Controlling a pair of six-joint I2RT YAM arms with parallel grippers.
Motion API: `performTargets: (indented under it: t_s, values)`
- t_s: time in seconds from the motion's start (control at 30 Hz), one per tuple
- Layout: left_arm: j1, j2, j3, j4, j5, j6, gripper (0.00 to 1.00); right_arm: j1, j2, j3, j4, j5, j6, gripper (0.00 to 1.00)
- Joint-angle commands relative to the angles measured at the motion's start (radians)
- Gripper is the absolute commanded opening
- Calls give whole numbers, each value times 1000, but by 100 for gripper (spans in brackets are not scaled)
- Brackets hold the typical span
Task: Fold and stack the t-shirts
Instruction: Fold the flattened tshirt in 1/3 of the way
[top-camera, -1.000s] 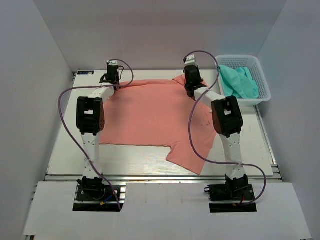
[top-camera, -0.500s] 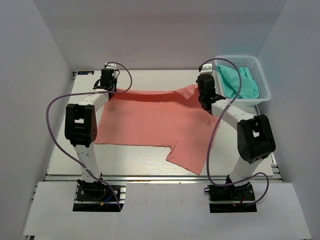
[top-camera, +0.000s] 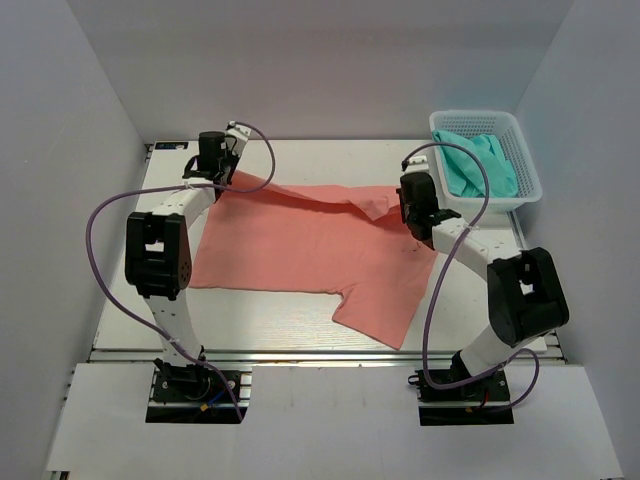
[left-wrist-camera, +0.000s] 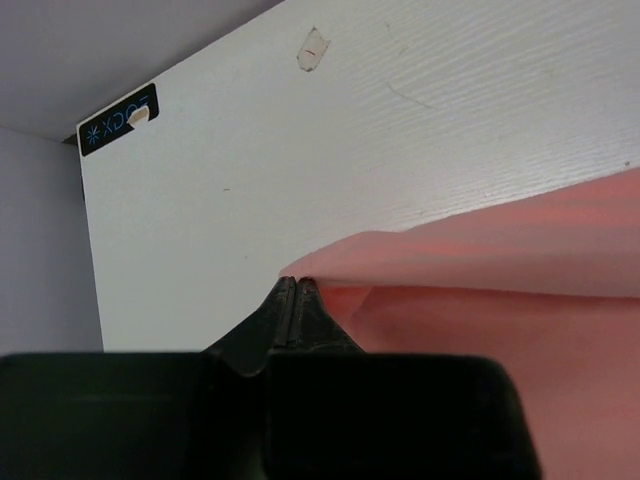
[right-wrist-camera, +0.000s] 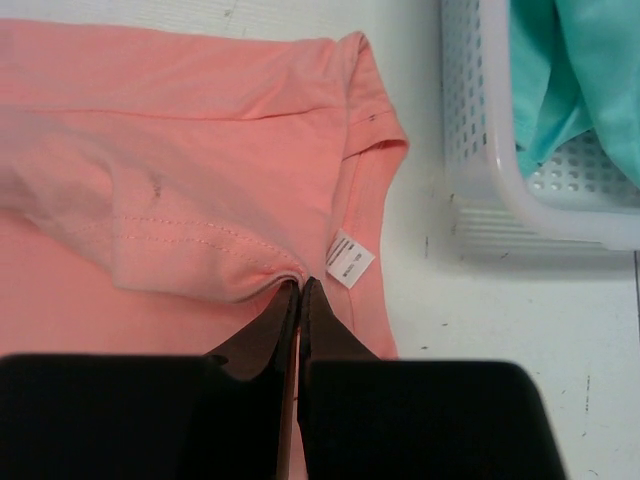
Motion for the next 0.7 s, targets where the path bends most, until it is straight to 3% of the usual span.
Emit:
performTargets:
  t_s: [0.0,0.23,0.3,0.37,0.4,0.5,0.57,0.67]
  values:
    - [3,-53,-45,-12,40,65,0,6,-53,-29,-15,-53,23,0]
    - [3,-85,-191,-3,24,7,4,11,-54,-89,-112,-104,146,0]
    - [3,-85,-215,-3,1,-33,30,8,-63,-127,-114,-105,158,0]
    - [3,-85,-226,-24,1,-56,47,12,-68,-142,-130,-113,167,9]
    - [3,-108,-226,-24,1,-79,71,11,-70,-141,-156,-114,174,16]
    - [3,-146,-237,-24,-45,-114,100,17,-83,-120,-207,-61,172,27]
    - [3,-184,-191,-64,-81,-142,100,18,-97,-91,-230,19,178,45]
    - [13,-227,-105,-143,-79,-223,100,17,-138,-44,-259,8,175,57]
